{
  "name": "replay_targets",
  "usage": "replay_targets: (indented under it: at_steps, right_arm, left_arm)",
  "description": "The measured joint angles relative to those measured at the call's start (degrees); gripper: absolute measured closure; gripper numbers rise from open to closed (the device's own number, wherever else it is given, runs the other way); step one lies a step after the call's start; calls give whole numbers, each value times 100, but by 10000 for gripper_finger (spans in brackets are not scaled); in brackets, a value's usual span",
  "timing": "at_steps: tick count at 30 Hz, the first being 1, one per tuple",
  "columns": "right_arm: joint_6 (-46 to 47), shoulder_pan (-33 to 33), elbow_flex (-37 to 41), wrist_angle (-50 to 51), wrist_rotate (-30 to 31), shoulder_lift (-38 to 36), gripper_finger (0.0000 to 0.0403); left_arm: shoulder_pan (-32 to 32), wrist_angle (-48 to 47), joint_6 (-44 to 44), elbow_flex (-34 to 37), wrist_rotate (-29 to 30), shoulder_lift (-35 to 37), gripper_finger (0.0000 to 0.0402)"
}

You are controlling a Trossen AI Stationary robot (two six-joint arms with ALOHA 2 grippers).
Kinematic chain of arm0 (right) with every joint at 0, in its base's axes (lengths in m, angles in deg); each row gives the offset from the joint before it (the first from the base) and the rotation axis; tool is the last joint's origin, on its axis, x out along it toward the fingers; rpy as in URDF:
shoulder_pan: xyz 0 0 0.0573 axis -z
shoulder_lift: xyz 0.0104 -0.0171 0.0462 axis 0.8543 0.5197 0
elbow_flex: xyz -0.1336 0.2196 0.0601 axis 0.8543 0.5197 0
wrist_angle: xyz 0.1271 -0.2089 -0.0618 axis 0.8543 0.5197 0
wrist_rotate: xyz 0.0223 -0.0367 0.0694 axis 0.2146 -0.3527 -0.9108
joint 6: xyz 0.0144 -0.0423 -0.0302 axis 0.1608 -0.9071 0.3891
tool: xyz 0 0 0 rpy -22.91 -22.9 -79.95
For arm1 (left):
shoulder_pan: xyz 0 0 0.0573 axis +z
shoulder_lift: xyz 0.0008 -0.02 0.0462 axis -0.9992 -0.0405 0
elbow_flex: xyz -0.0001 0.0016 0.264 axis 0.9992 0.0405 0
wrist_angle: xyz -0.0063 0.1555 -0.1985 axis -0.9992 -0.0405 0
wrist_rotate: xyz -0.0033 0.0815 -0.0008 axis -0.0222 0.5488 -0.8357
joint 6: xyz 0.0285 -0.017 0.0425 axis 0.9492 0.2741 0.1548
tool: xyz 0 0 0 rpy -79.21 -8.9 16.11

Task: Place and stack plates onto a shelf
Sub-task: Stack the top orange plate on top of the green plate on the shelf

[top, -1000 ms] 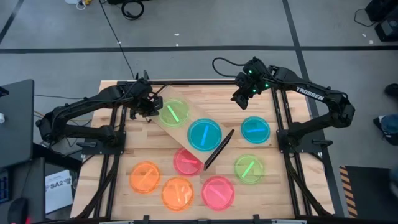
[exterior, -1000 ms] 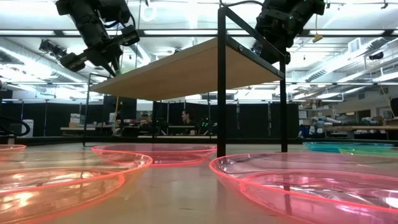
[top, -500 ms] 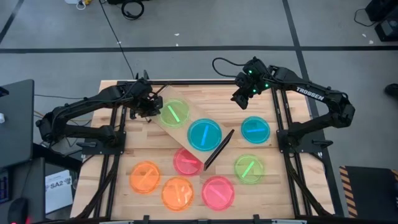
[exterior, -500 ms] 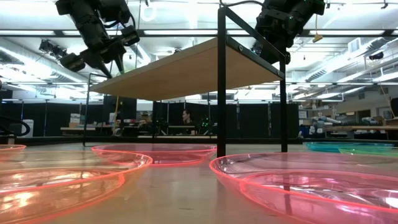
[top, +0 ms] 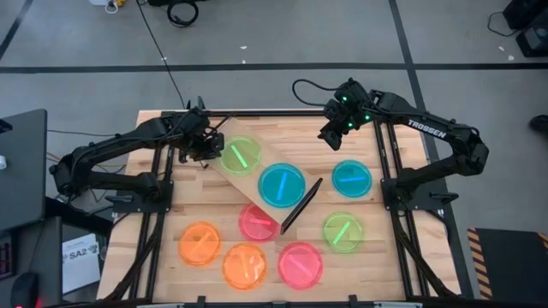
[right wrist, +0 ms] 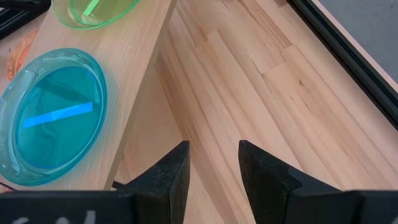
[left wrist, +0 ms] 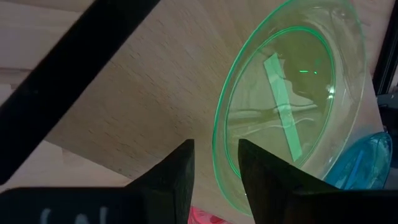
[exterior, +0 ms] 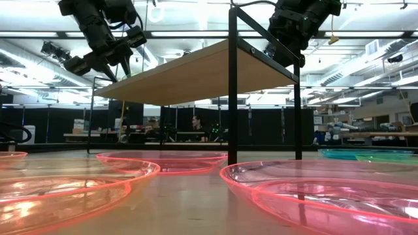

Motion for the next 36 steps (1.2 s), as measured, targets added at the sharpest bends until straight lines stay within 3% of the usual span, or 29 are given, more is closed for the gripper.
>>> replay_targets:
  at_steps: [7,19,27,36]
  right_arm:
    - [0,-1,-1,-1,0,0,259]
    - [0,0,0,1,0,0,259]
    - [0,-1,-1,3,0,0,259]
    - [0,-1,0,4,0,0,259]
  left_arm:
    - [0,7,13,0,2,139,271]
    - [-233,-3,121,-4,33,1015,271]
    - [-1053,-4,830,-3,43,1529,271]
    - [-2387,-154,1412,33,264,1580,271]
